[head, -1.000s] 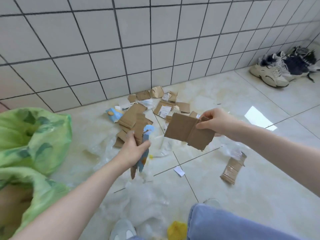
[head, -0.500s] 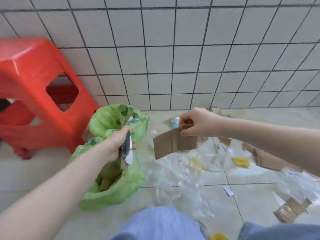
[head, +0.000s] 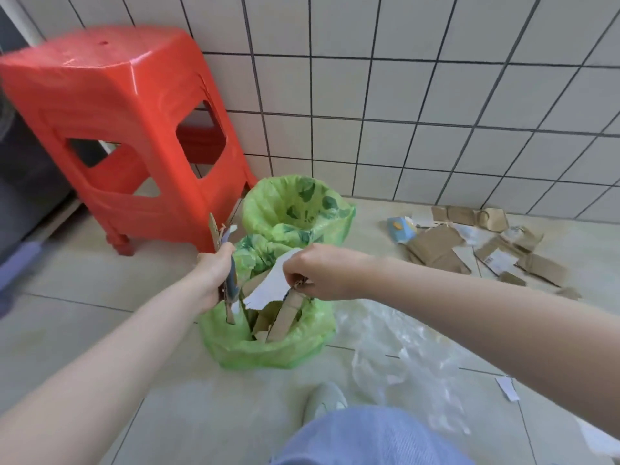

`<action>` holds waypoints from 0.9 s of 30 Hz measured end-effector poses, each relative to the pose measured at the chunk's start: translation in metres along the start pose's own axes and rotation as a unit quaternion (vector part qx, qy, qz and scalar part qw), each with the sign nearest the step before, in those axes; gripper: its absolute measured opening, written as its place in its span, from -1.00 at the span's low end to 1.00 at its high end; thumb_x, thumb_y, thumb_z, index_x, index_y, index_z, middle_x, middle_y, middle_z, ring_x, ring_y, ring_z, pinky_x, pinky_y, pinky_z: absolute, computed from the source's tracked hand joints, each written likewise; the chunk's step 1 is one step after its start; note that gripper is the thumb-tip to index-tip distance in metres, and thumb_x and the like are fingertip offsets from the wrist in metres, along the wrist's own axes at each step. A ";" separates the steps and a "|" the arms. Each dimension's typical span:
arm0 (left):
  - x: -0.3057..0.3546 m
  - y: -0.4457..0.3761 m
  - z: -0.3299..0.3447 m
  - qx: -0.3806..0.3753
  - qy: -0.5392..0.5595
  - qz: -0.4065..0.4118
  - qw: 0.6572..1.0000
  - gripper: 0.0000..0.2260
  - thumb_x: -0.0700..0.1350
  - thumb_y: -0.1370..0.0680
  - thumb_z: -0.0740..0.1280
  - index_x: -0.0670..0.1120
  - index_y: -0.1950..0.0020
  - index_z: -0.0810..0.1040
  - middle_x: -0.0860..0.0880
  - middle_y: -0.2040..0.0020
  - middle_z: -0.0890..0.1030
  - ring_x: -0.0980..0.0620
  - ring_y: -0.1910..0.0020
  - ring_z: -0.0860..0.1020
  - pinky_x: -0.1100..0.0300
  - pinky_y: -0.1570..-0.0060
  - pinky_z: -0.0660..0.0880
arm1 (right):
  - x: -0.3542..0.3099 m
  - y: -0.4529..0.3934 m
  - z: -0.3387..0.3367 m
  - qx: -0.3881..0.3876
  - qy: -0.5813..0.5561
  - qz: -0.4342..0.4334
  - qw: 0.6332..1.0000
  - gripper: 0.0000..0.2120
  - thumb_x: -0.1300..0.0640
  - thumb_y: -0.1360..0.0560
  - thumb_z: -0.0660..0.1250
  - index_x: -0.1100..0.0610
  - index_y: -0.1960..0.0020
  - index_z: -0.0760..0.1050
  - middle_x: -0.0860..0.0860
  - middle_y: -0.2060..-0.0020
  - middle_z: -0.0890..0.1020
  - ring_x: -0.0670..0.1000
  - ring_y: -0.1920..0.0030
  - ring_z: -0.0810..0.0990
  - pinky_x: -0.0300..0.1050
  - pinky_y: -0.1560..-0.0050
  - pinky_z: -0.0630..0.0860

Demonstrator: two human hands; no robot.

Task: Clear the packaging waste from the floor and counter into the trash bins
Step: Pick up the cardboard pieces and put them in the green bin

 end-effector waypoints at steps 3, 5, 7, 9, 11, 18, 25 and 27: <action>-0.013 -0.013 0.005 -0.002 -0.031 0.011 0.999 -0.32 0.20 -0.41 0.13 -0.18 -0.41 0.26 -0.19 -0.14 0.49 -0.20 0.00 0.52 0.04 0.22 0.52 | 0.002 -0.015 0.015 -0.015 -0.008 0.009 1.000 -0.92 0.22 -0.51 0.23 0.18 0.06 0.50 0.07 0.12 0.59 0.10 0.13 0.53 0.03 0.11 0.52; -0.019 -0.016 0.011 -0.011 -0.061 0.018 0.998 -0.33 0.20 -0.44 0.13 -0.16 -0.44 0.27 -0.18 -0.26 0.48 -0.21 -0.18 0.49 -0.06 -0.13 0.49 | 0.005 -0.020 0.022 -0.008 -0.018 0.017 1.000 -0.90 0.22 -0.50 0.23 0.18 0.05 0.51 0.08 0.09 0.58 0.11 0.10 0.53 0.05 0.08 0.52; -0.023 -0.011 0.020 -0.039 -0.106 0.039 0.993 -0.42 0.16 -0.48 0.17 -0.17 -0.39 0.34 -0.13 -0.18 0.52 -0.12 -0.13 0.50 0.02 -0.15 0.45 | 0.010 -0.022 0.026 -0.003 -0.022 0.030 0.999 -0.87 0.21 -0.50 0.22 0.19 0.02 0.52 0.10 0.06 0.56 0.13 0.08 0.53 0.06 0.05 0.52; -0.024 -0.002 0.027 -0.063 -0.188 0.077 0.977 -0.68 -0.04 -0.55 0.22 -0.17 -0.23 0.46 -0.08 0.00 0.53 -0.03 0.07 0.47 0.14 0.10 0.41 | 0.017 -0.020 0.032 0.000 -0.009 0.044 0.999 -0.86 0.22 -0.51 0.20 0.20 0.02 0.51 0.10 0.09 0.53 0.15 0.09 0.53 0.08 0.07 0.52; -0.031 -0.002 0.032 -0.080 -0.256 0.095 0.959 -0.78 -0.20 -0.54 0.25 -0.13 -0.18 0.50 -0.10 0.01 0.56 -0.04 0.11 0.49 0.15 0.17 0.43 | 0.023 -0.017 0.035 0.001 -0.002 0.058 0.998 -0.86 0.24 -0.51 0.18 0.19 -0.01 0.48 0.09 0.12 0.51 0.15 0.11 0.52 0.10 0.10 0.52; -0.037 -0.001 0.036 -0.096 -0.278 0.094 0.951 -0.67 -0.06 -0.59 0.24 -0.15 -0.33 0.44 -0.13 -0.12 0.59 -0.07 0.08 0.55 0.14 0.14 0.47 | 0.032 -0.017 0.038 0.076 0.023 0.077 0.994 -0.83 0.26 -0.52 0.18 0.13 -0.10 0.37 0.07 0.12 0.55 0.15 0.16 0.54 0.01 0.32 0.51; -0.023 0.009 0.034 -0.191 -0.232 0.063 0.952 -0.62 0.24 -0.57 0.15 0.02 -0.11 0.58 0.04 -0.07 0.62 -0.02 -0.06 0.56 0.07 -0.05 0.49 | 0.025 -0.030 0.051 0.071 0.086 0.045 0.993 -0.77 0.34 -0.51 0.22 0.12 -0.12 0.44 0.02 0.13 0.46 0.02 0.14 0.36 -0.09 0.19 0.30; -0.022 0.013 0.029 -0.211 -0.243 0.089 0.943 -0.70 0.20 -0.55 0.23 0.05 -0.08 0.60 0.02 -0.02 0.66 -0.01 -0.01 0.60 0.06 -0.01 0.56 | 0.022 -0.035 0.055 0.069 0.059 0.054 0.994 -0.76 0.35 -0.51 0.21 0.16 -0.14 0.45 0.05 0.11 0.45 0.03 0.13 0.32 -0.09 0.19 0.30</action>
Point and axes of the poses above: each hand's wrist, its own y-axis away from the middle knuckle, its own z-axis out of the palm, x = y × z, the point moved 1 cm from there along -y, towards the middle knuckle
